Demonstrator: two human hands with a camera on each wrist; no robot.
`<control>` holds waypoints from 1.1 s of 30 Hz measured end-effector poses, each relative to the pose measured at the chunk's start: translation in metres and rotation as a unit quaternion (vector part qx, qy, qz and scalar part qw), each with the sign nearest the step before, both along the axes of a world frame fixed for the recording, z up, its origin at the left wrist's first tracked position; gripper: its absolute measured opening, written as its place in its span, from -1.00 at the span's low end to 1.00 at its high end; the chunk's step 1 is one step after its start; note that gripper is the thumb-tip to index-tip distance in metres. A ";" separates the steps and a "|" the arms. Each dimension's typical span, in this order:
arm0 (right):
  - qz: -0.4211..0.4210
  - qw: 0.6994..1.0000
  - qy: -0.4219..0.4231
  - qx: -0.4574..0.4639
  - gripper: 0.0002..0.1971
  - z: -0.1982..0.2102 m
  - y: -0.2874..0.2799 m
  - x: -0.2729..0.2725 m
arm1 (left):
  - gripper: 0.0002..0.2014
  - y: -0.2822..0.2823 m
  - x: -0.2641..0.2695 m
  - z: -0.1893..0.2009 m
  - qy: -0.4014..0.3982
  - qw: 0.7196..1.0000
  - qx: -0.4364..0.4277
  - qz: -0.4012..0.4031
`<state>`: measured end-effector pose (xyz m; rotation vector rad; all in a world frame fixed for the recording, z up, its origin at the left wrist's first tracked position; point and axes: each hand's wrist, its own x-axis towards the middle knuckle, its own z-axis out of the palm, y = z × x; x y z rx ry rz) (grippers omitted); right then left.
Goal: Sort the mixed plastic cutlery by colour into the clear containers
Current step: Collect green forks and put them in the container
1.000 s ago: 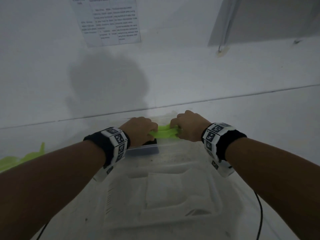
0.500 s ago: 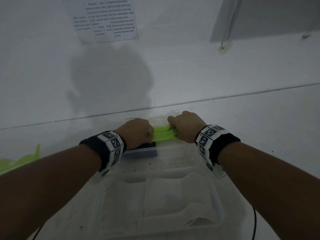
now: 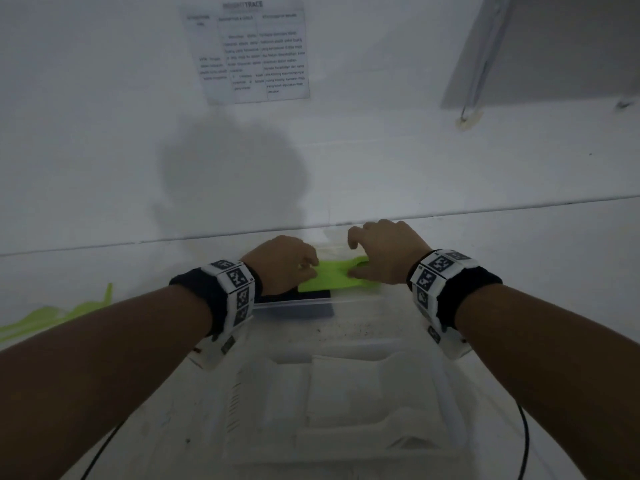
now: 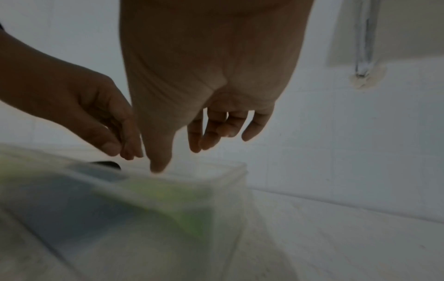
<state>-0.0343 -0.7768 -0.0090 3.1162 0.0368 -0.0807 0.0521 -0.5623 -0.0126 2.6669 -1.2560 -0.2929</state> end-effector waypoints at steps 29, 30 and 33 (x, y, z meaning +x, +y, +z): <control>0.013 0.958 0.139 0.250 -0.31 -0.012 0.351 0.020 | -0.23 0.368 -0.056 0.010 0.120 0.944 0.055 0.301; 0.006 0.963 0.140 0.230 -0.36 -0.015 0.357 0.016 | -0.24 0.377 -0.055 0.006 0.121 0.947 0.056 0.291; -0.031 0.974 0.139 0.175 -0.45 -0.026 0.371 0.008 | -0.28 0.397 -0.051 -0.005 0.123 0.956 0.061 0.258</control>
